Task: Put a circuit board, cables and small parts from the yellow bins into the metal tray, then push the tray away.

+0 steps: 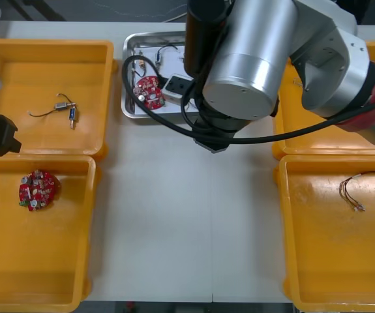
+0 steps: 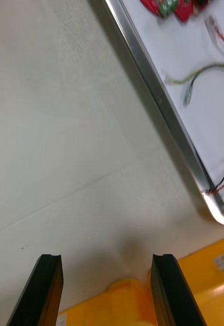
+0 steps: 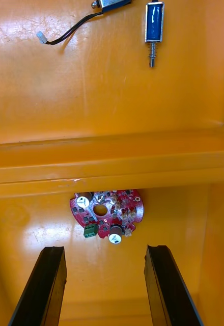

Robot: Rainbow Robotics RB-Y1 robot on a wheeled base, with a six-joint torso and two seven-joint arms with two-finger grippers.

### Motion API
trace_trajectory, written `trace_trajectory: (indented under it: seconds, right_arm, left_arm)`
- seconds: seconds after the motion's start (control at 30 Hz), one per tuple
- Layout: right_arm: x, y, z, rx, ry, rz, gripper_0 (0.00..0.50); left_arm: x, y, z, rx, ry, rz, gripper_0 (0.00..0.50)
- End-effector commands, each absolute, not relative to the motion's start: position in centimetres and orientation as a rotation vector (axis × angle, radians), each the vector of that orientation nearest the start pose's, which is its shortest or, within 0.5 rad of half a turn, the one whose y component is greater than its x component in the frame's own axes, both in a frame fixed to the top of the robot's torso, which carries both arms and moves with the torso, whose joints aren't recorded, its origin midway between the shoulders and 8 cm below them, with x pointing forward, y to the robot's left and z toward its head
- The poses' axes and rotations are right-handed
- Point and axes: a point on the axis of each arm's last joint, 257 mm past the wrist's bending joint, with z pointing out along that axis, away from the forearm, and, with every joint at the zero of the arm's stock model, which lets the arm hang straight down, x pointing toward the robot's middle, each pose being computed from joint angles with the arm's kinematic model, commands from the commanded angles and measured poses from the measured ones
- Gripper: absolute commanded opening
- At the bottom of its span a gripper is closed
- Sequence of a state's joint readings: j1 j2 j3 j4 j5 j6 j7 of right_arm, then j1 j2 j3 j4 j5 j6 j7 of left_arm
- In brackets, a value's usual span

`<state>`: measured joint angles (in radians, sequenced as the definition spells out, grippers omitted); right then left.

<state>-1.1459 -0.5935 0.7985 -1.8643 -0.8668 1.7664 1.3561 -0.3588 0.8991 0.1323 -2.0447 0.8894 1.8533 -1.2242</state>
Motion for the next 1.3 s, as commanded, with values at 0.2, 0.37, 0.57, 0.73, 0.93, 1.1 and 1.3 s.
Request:
trace_trajectory:
  seconds: [0.2, 0.37, 0.57, 0.73, 0.93, 1.1, 1.3]
  right_arm:
    - [43.2, -12.2, -11.7, -0.927, 2.512, -0.154, 0.5]
    - [41.8, -15.6, -12.1, -0.698, 2.586, -0.086, 0.5]
    - [40.2, -19.6, -12.8, -0.434, 2.659, -0.04, 0.5]
    - [38.7, -22.9, -13.6, -0.292, 2.694, -0.03, 0.5]
    - [37.1, -26.4, -14.2, -0.169, 2.712, 0.0, 0.5]
    - [36.0, -28.6, -14.5, -0.079, 2.727, 0.04, 0.5]
    - [35.7, -31.2, -14.6, -0.005, 2.715, 0.008, 0.5]
  left_arm:
    - [41.8, 37.9, -12.2, 0.136, 2.631, 0.148, 0.453]
    - [41.8, 37.9, -12.2, 0.136, 2.631, 0.148, 0.453]
    - [41.8, 37.9, -12.2, 0.136, 2.631, 0.148, 0.452]
    - [41.8, 37.9, -12.2, 0.136, 2.631, 0.148, 0.451]
    - [41.8, 37.9, -12.2, 0.136, 2.631, 0.148, 0.452]
    - [41.8, 37.9, -12.2, 0.136, 2.631, 0.148, 0.454]
    - [41.8, 37.9, -12.2, 0.136, 2.631, 0.148, 0.452]
